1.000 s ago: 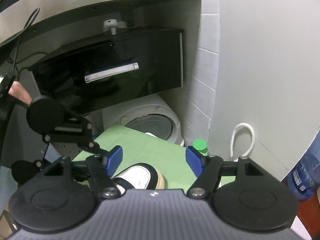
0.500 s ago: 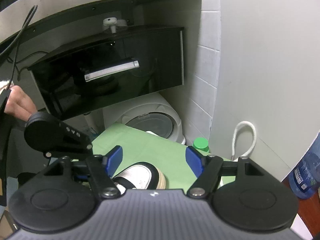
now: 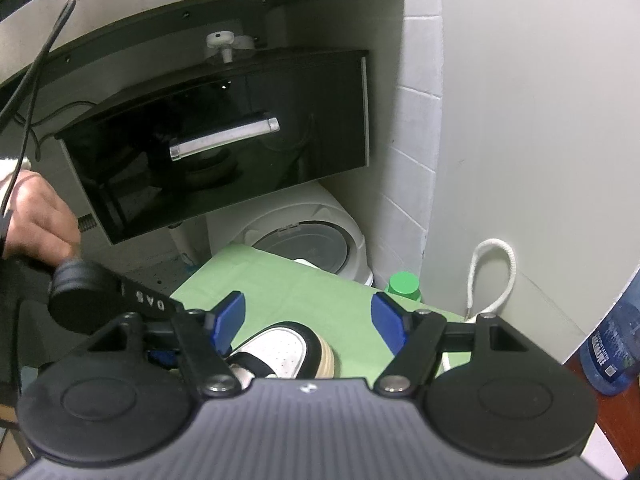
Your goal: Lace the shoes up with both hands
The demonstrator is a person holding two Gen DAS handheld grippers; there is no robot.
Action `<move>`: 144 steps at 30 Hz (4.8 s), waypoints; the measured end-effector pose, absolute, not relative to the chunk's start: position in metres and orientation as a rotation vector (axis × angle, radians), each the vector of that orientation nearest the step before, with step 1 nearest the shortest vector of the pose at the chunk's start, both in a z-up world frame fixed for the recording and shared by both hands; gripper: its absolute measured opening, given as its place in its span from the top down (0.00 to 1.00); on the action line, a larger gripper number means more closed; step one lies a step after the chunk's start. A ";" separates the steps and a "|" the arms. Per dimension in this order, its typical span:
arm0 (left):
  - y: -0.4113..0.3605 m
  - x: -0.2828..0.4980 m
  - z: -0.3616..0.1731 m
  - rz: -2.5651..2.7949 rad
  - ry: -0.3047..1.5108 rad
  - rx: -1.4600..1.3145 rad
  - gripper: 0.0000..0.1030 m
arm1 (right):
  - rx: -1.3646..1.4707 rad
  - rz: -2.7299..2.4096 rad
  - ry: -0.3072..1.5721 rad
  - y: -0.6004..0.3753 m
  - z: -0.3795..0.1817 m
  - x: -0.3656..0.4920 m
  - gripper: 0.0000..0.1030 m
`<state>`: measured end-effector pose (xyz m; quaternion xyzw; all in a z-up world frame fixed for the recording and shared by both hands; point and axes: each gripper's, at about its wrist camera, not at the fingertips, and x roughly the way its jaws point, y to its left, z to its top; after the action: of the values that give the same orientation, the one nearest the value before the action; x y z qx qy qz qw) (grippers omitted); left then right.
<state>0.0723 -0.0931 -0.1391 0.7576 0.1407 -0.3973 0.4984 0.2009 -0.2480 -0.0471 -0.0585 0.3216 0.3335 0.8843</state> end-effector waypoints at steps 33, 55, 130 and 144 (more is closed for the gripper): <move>-0.077 0.119 -0.100 -0.564 0.714 0.823 1.00 | -0.081 0.944 1.075 -0.212 -0.101 0.193 0.86; -0.088 0.104 -0.136 -0.762 0.464 1.498 0.87 | -0.094 0.961 1.070 -0.209 -0.098 0.193 0.81; -0.087 0.112 -0.120 -0.617 0.635 1.017 0.96 | -0.173 0.893 0.867 -0.197 -0.069 0.170 0.79; -0.088 0.112 -0.123 -0.626 0.618 1.048 0.98 | -0.440 0.889 0.858 -0.150 -0.100 0.176 0.96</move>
<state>0.1121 -0.0876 -0.1235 0.4842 0.2853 -0.2892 0.7749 0.1760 -0.1503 -0.1003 -0.2044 0.3988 0.4132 0.7928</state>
